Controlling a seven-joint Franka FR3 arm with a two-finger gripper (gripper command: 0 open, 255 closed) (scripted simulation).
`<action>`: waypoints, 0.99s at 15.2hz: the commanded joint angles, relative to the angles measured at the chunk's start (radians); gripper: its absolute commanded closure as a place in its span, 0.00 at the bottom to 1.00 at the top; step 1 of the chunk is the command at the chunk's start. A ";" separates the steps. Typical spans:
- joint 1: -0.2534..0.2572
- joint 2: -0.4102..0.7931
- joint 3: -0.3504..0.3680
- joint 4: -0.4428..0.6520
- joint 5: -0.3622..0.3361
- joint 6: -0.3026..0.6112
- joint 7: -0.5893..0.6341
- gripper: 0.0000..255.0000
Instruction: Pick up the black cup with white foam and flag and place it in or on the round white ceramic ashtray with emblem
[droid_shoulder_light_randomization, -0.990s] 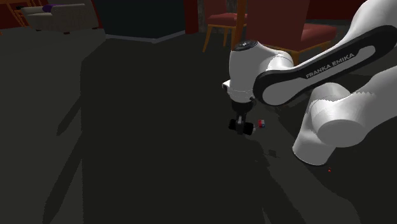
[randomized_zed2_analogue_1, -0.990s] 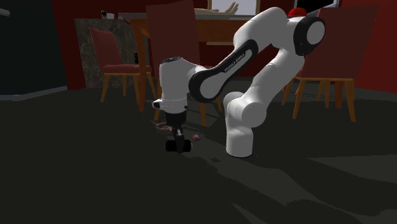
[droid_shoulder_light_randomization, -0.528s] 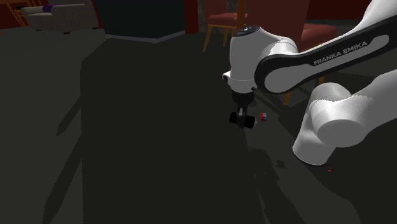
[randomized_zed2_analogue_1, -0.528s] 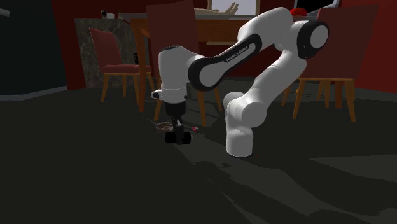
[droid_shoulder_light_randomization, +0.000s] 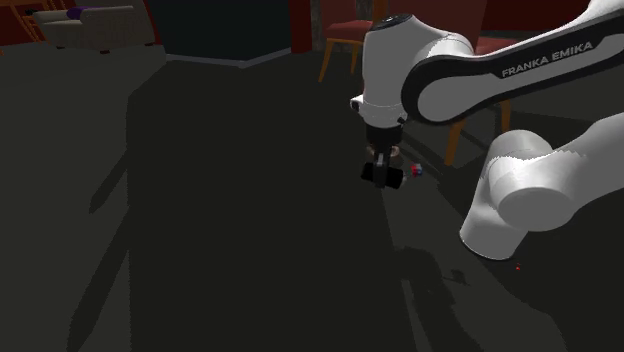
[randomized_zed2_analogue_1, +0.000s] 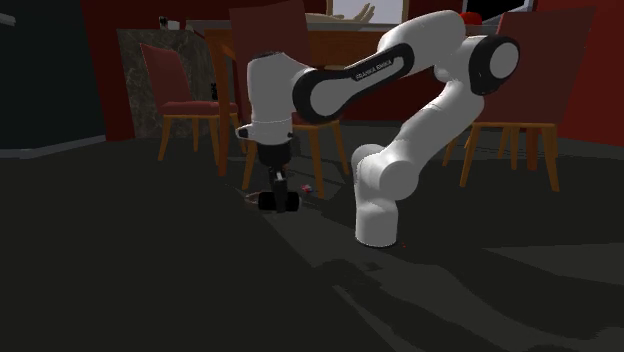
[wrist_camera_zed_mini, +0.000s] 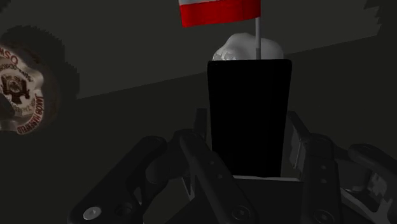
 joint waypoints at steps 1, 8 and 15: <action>-0.032 0.016 -0.036 0.008 -0.034 0.012 -0.040 1.00; -0.164 0.156 -0.193 0.072 -0.173 0.113 -0.209 1.00; -0.244 0.353 -0.333 0.200 -0.258 0.211 -0.360 1.00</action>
